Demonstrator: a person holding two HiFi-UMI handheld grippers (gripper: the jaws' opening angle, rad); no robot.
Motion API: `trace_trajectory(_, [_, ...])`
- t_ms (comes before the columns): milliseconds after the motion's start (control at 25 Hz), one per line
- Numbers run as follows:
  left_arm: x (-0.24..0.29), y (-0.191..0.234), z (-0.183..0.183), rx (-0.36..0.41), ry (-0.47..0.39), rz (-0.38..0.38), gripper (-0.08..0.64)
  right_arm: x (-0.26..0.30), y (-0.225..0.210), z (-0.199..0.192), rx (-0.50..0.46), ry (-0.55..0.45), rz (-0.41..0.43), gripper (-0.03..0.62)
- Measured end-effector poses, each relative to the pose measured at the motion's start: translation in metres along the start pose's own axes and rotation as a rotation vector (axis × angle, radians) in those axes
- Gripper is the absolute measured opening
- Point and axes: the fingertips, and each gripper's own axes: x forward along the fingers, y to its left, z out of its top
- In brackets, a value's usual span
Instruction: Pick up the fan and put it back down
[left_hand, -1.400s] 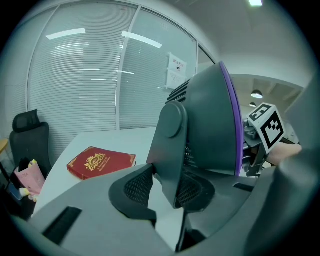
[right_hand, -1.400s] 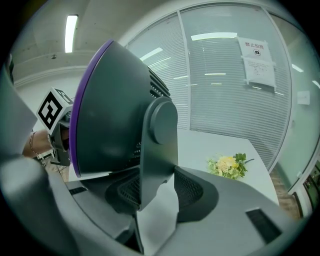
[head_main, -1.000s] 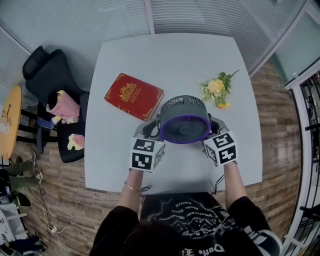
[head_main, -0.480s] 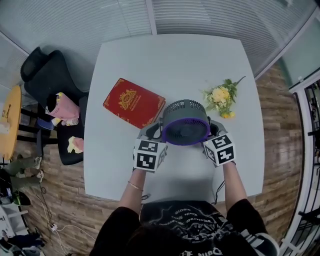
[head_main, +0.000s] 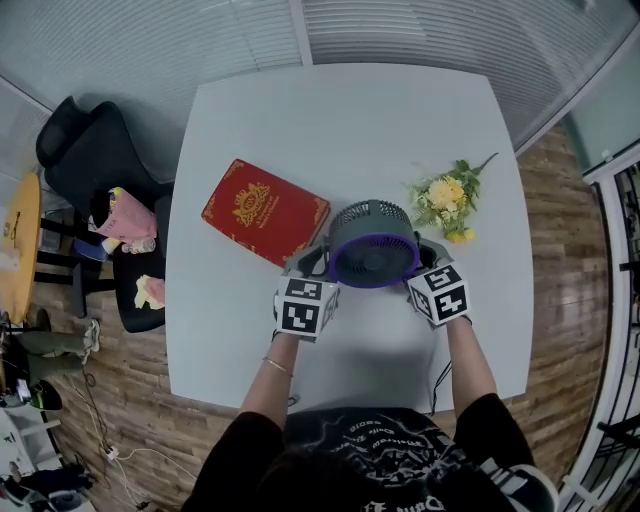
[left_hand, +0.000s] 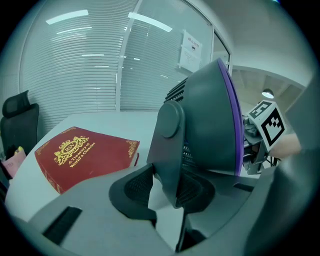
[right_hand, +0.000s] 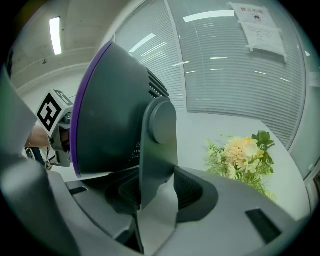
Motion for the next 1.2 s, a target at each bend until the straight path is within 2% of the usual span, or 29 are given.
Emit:
trace_trajectory(560, [0.034, 0.002, -0.014, -0.005, 0.017, 0.001, 0.115, 0.023, -0.020, -0.017, 0.014, 0.011, 0.017, 0.156])
trace_trajectory(1200, [0.042, 0.008, -0.022, 0.023, -0.031, 0.008, 0.117, 0.030, -0.021, -0.019, 0.005, -0.037, 0.016, 0.166])
